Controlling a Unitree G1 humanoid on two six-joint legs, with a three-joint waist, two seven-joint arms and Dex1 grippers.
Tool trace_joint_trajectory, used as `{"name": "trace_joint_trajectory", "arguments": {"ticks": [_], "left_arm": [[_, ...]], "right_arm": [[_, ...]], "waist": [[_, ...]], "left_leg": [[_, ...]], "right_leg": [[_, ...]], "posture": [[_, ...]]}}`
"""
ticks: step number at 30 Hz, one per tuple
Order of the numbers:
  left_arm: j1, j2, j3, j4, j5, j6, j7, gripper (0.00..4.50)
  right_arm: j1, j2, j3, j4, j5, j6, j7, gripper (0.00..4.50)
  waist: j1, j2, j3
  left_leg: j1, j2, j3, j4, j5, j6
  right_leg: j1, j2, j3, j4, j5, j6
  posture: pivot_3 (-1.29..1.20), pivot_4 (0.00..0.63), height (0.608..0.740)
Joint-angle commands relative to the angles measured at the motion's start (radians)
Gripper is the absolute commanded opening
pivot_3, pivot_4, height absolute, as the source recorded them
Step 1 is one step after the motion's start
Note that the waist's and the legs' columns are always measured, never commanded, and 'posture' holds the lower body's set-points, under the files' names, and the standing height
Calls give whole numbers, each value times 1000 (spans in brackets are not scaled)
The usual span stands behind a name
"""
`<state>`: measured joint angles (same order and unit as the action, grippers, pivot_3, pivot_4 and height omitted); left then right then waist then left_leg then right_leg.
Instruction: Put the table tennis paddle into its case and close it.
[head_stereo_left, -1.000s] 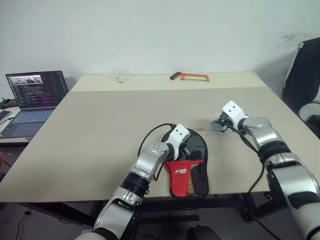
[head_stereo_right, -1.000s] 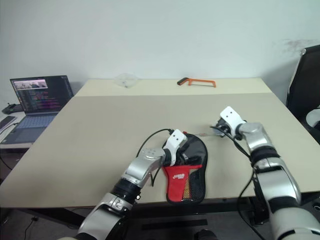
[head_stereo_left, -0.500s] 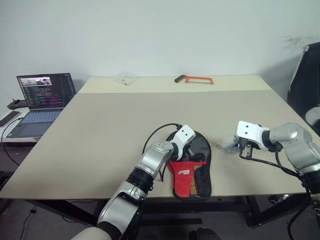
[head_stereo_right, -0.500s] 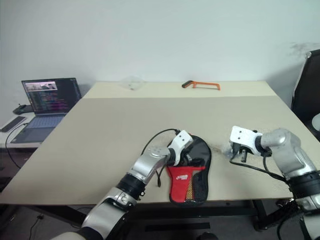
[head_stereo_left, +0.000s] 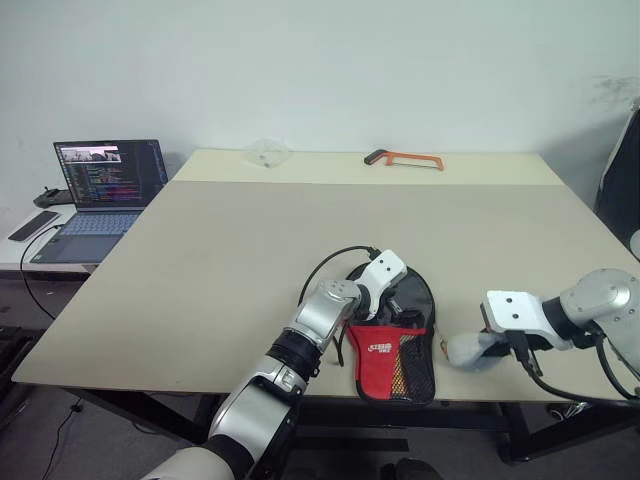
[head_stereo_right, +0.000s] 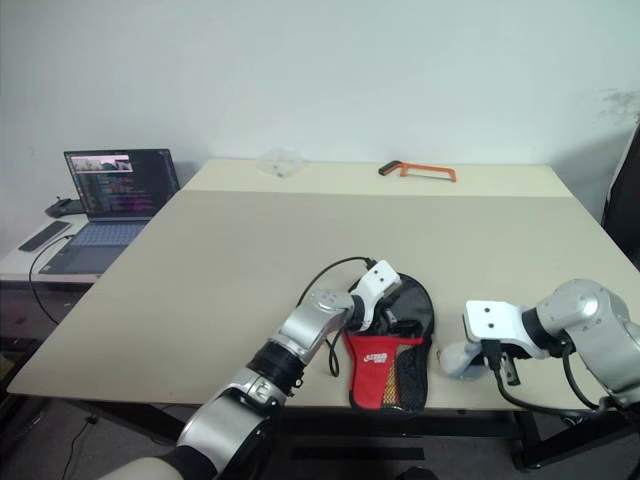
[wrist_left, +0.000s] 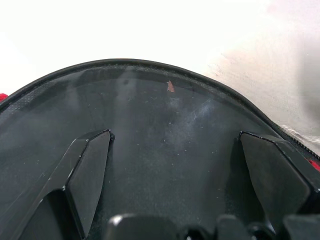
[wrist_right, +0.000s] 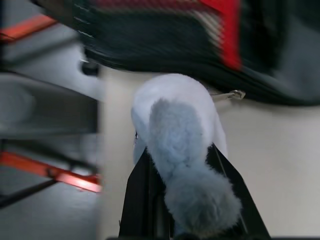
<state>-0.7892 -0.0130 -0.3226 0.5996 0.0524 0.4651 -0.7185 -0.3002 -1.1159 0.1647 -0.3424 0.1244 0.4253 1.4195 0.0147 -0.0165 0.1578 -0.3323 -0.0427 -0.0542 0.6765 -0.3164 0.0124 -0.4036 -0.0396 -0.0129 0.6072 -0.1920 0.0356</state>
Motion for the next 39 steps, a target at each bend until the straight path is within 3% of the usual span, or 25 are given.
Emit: {"name": "trace_joint_trajectory", "arguments": {"ticks": [1, 9, 18, 29, 33, 39], "left_arm": [[73, -5, -76, 155, 44, 66, -28, 4500], [22, -31, -80, 212, 71, 41, -42, 4500], [13, -35, -77, 249, 79, 16, -49, 4500], [25, 12, 9, 164, -8, -2, -129, 4500], [49, 77, 16, 67, -45, -6, -215, 4500], [124, 250, 60, -191, -180, 42, -426, 4500]], "right_arm": [[36, -27, -32, -90, 72, 23, 32, 170], [215, -71, -15, -305, 158, 40, 40, 170], [297, -72, -6, -430, 199, 105, -15, 170], [70, -66, -32, -147, 120, 49, -66, 169], [31, -56, 18, -69, 64, 1, -61, 1523], [-17, -33, 29, 12, 63, -25, -35, 3518]], "waist": [[3, 0, 0], [13, -1, -1], [14, -3, -2], [8, -5, -1], [7, -6, 0], [-5, -3, 4]], "left_leg": [[0, 0, 0, 0, 0, 0], [-1, 0, -3, 0, -6, -1], [-1, 0, -5, 0, -12, -6], [0, 1, -3, -1, -10, -4], [0, 2, -4, -8, -10, -4], [-2, 5, -3, -13, -11, -16]], "right_leg": [[0, 0, 0, 0, -1, 0], [1, -1, -2, 0, -5, 4], [1, -3, -4, 0, -7, 6], [0, -5, -8, 0, -9, 2], [-3, -5, -10, 0, -10, 0], [-11, -2, -9, 4, -15, -8]], "posture": [[0, 150, 740], [0, 150, 740], [0, 150, 740], [0, 150, 740], [0, 150, 740], [0, 150, 740]]}}
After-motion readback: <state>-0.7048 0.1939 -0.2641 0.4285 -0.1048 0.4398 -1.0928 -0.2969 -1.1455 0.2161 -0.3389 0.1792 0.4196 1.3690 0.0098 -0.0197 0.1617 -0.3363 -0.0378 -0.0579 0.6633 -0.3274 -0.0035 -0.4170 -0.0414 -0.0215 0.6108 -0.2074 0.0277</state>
